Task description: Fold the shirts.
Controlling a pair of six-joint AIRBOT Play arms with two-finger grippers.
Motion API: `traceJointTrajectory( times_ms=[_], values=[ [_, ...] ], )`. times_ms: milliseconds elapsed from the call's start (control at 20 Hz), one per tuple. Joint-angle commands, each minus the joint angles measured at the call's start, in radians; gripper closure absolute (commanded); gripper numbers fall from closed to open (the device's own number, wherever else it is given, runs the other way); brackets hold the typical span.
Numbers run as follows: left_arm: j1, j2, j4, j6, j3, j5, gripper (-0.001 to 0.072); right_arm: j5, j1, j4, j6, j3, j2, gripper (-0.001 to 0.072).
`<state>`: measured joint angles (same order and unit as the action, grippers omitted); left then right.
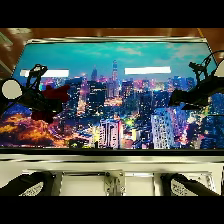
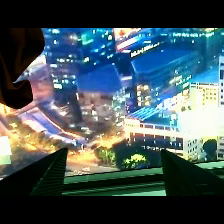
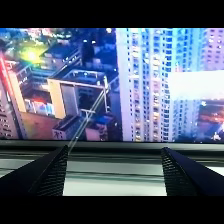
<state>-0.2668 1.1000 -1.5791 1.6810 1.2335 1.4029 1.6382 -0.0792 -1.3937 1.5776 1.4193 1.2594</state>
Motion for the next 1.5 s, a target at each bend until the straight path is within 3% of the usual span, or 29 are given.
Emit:
traceJointTrajectory(
  times_ms=[0,600,750,1150,1300,1450],
  values=[
    [0.0,0.0,0.0,0.0,0.0,0.0,0.0019,0.0,0.001,0.0,0.0,0.0,0.0,0.0019],
    [0.0,0.0,0.0,0.0,0.0,0.0,0.0019,-0.006,0.001,0.002,0.002,0.0,0.0,0.002],
    [0.0,0.0,0.002,0.009,-0.001,-0.007,0.0018,-0.111,0.001,0.006,0.005,0.0,0.0,0.002],
    [0.015,0.018,-0.001,0.019,0.005,-0.211,-0.0002,-0.167,0.001,-0.071,-0.024,0.0,0.0,0.002],
    [0.156,0.135,-0.13,0.019,0.096,-0.166,-0.0006,-0.166,0.001,-0.061,-0.046,0.0,0.01,0.002],
    [0.37,0.325,-0.071,0.068,0.203,-0.043,-0.0006,-0.167,0.001,-0.014,-0.045,0.0,0.03,0.002]
  ],
)
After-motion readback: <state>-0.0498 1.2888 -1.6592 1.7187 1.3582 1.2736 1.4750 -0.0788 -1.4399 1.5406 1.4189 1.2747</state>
